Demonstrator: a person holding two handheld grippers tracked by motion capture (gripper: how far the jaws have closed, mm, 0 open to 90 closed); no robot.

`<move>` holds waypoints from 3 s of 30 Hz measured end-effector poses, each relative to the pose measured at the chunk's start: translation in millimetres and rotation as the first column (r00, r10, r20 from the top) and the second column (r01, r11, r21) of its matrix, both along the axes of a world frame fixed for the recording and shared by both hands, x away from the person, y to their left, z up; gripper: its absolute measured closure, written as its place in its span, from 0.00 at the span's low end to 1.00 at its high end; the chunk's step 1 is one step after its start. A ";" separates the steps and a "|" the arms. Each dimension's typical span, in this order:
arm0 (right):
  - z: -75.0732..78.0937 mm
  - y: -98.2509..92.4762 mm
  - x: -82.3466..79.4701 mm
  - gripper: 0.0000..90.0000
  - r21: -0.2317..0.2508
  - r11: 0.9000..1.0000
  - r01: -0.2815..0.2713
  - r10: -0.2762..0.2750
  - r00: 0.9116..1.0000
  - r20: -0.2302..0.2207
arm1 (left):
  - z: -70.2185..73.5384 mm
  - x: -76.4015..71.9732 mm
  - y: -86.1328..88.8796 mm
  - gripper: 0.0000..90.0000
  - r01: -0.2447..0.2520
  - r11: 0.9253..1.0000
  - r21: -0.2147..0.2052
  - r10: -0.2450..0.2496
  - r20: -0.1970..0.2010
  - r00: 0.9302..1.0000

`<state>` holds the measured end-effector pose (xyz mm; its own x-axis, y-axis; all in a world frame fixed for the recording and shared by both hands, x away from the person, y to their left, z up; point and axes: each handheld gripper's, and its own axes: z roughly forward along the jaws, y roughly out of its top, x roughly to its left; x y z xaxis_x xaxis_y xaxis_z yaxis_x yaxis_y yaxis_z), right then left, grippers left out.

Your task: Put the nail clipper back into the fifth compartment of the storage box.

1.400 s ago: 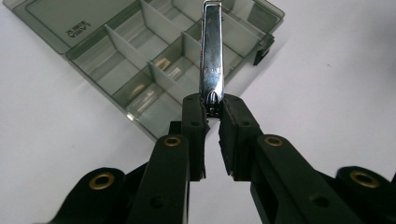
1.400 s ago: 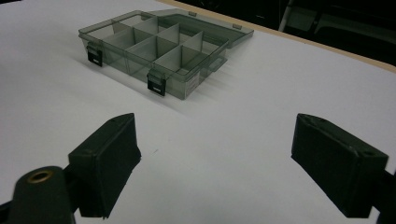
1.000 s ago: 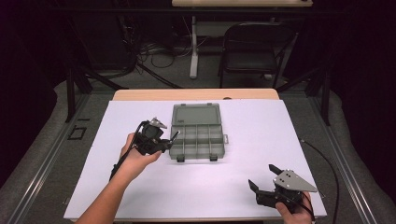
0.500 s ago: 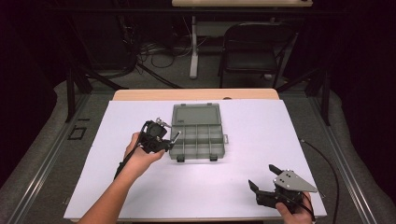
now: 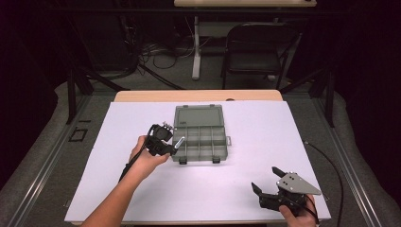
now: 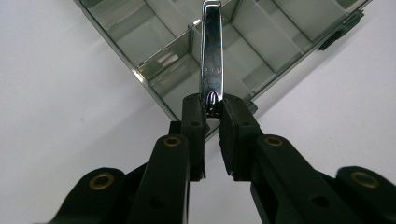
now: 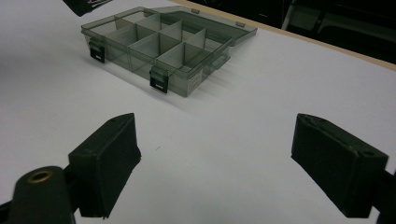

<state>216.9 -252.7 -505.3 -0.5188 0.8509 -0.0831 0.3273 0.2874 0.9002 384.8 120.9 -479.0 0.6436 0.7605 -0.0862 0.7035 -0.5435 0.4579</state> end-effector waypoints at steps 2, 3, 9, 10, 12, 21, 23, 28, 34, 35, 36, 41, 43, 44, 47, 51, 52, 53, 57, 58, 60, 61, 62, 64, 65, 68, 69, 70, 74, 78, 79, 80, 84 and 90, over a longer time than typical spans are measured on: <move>-0.3 0.4 0.1 0.16 0.003 1.000 0.002 -0.002 1.000 0.001 | -1.9 0.8 -0.1 0.89 -0.003 1.000 0.000 0.003 -0.009 1.000; -0.4 0.5 0.2 0.16 0.001 1.000 0.003 -0.003 1.000 0.003 | -2.5 1.1 -0.2 0.89 -0.003 1.000 0.002 0.003 -0.012 1.000; 0.0 -0.1 0.0 0.16 0.001 1.000 0.001 -0.001 1.000 0.000 | -5.4 3.8 -0.2 0.89 -0.011 1.000 0.007 0.011 -0.027 1.000; -0.1 -0.2 0.0 0.16 0.000 1.000 0.001 -0.001 1.000 0.000 | -6.0 3.9 -0.5 0.89 -0.011 1.000 0.006 0.011 -0.029 1.000; 0.6 -0.8 -0.4 0.16 -0.005 1.000 -0.001 0.001 1.000 -0.008 | -7.1 4.1 -1.0 0.89 -0.011 1.000 0.009 0.011 -0.032 0.999; 0.7 -1.0 -0.5 0.16 -0.004 1.000 0.000 0.000 1.000 -0.008 | -9.7 6.3 -0.9 0.89 -0.015 1.000 0.012 0.016 -0.037 0.999; 0.8 -1.1 -0.4 0.16 -0.006 1.000 0.002 -0.002 1.000 -0.004 | -11.0 7.6 -0.4 0.89 -0.020 1.000 0.006 0.021 -0.039 0.999; 1.1 -1.9 -0.5 0.16 -0.006 1.000 0.002 -0.002 1.000 -0.004 | -9.5 7.7 2.4 0.76 -0.036 0.999 -0.017 0.035 -0.025 0.999; 0.6 -2.1 0.2 0.16 -0.006 1.000 0.003 -0.003 1.000 -0.008 | -3.6 5.3 8.0 0.61 -0.036 0.997 -0.062 0.036 0.001 0.999; 0.2 -2.1 0.6 0.16 -0.006 1.000 0.000 0.000 1.000 -0.008 | -2.8 4.4 8.3 0.58 -0.038 0.997 -0.068 0.039 0.011 0.999; 0.2 -2.1 0.6 0.16 -0.006 1.000 0.000 0.000 1.000 -0.008 | -2.8 4.4 8.3 0.56 -0.038 0.997 -0.068 0.039 0.011 0.999; -1.5 -2.8 2.1 0.16 0.000 1.000 0.009 -0.009 1.000 -0.012 | 1.1 -1.2 14.3 0.49 -0.013 0.996 -0.093 0.019 0.072 0.997; -1.5 -3.6 2.3 0.16 0.000 1.000 0.012 -0.012 1.000 -0.016 | 1.4 -0.9 17.1 0.47 -0.015 0.995 -0.100 0.022 0.071 0.997; -1.7 -3.7 2.6 0.16 0.001 1.000 0.013 -0.013 1.000 -0.014 | 1.4 -0.5 18.5 0.46 -0.016 0.995 -0.100 0.023 0.072 0.997; -2.6 -4.6 3.2 0.16 0.006 1.000 0.016 -0.016 1.000 -0.021 | 1.9 0.4 22.7 0.45 -0.015 0.994 -0.108 0.025 0.094 0.995; -3.4 -5.7 3.9 0.16 0.008 1.000 0.021 -0.021 0.999 -0.024 | 3.5 0.0 26.6 0.43 -0.011 0.993 -0.117 0.025 0.118 0.993; -3.6 -6.0 3.9 0.16 0.007 1.000 0.023 -0.023 0.999 -0.026 | 4.2 -0.2 27.9 0.40 -0.003 0.992 -0.127 0.019 0.126 0.992; -3.8 -6.7 3.8 0.16 0.005 1.000 0.025 -0.025 0.999 -0.029 | 5.4 -1.1 30.3 0.37 0.019 0.990 -0.139 0.003 0.156 0.988; -3.7 -5.9 3.2 0.16 0.007 1.000 0.020 -0.020 0.999 -0.028 | 9.0 -4.0 35.0 0.37 0.032 0.986 -0.165 -0.005 0.164 0.986; -4.1 -5.3 3.4 0.16 0.011 1.000 0.019 -0.019 1.000 -0.021 | 9.0 -4.0 35.0 0.36 0.032 0.986 -0.165 -0.005 0.164 0.986; -3.7 -5.0 2.9 0.16 0.002 1.000 0.018 -0.018 1.000 -0.023 | 10.3 -7.0 37.3 0.31 0.038 0.981 -0.190 -0.007 0.163 0.987; -3.7 -5.0 2.9 0.16 0.002 1.000 0.018 -0.018 1.000 -0.023 | 10.3 -7.0 37.3 0.31 0.038 0.981 -0.190 -0.007 0.163 0.987; -3.8 -5.1 3.0 0.16 0.002 1.000 0.018 -0.018 1.000 -0.022 | 11.4 -8.5 38.5 0.30 0.045 0.980 -0.193 -0.013 0.164 0.986; -4.1 -5.6 3.2 0.16 0.002 1.000 0.020 -0.020 0.999 -0.025 | 12.2 -9.7 39.2 0.28 0.048 0.977 -0.209 -0.013 0.164 0.986; -4.2 -5.9 3.3 0.16 0.001 1.000 0.022 -0.022 0.999 -0.027 | 13.6 -11.7 40.4 0.27 0.058 0.972 -0.228 -0.017 0.179 0.984; -4.5 -6.2 3.2 0.16 0.007 1.000 0.020 -0.020 0.999 -0.034 | 15.6 -14.7 41.3 0.27 0.063 0.966 -0.249 -0.011 0.203 0.979; -4.4 -6.4 3.3 0.16 0.006 1.000 0.020 -0.020 0.999 -0.032 | 15.9 -15.7 41.0 0.27 0.068 0.964 -0.256 -0.013 0.214 0.977; -5.0 -6.3 3.8 0.16 0.012 1.000 0.023 -0.023 1.000 -0.020 | 15.9 -16.9 40.5 0.27 0.075 0.962 -0.264 -0.014 0.225 0.974; -4.8 -7.6 3.8 0.16 0.010 1.000 0.027 -0.027 0.999 -0.025 | 17.2 -21.8 39.3 0.27 0.094 0.959 -0.267 -0.027 0.245 0.969; -5.1 -8.1 3.8 0.16 0.011 1.000 0.030 -0.029 0.999 -0.022 | 19.5 -27.2 40.6 0.26 0.110 0.959 -0.261 -0.038 0.267 0.963; -4.6 -9.1 3.8 0.16 0.008 1.000 0.029 -0.028 0.999 -0.026 | 19.7 -29.2 41.1 0.24 0.112 0.960 -0.258 -0.037 0.280 0.959; -4.6 -9.1 3.9 0.16 0.008 1.000 0.029 -0.029 0.999 -0.026 | 20.1 -31.2 42.1 0.24 0.115 0.960 -0.257 -0.038 0.289 0.957; -4.9 -8.1 3.8 0.16 0.010 0.999 0.030 -0.030 0.999 -0.023 | 20.9 -38.1 47.9 0.21 0.125 0.950 -0.288 -0.033 0.304 0.952; -5.3 -6.5 4.2 0.16 -0.003 1.000 0.023 -0.023 0.999 -0.031 | 23.6 -46.7 61.5 0.17 0.103 0.934 -0.342 0.014 0.324 0.946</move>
<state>221.2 -259.1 -510.6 -0.5013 0.8625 -0.0698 0.3616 0.2821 0.8886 338.2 182.3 -455.4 0.7138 0.6887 -0.1271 0.4683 -0.3344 0.8178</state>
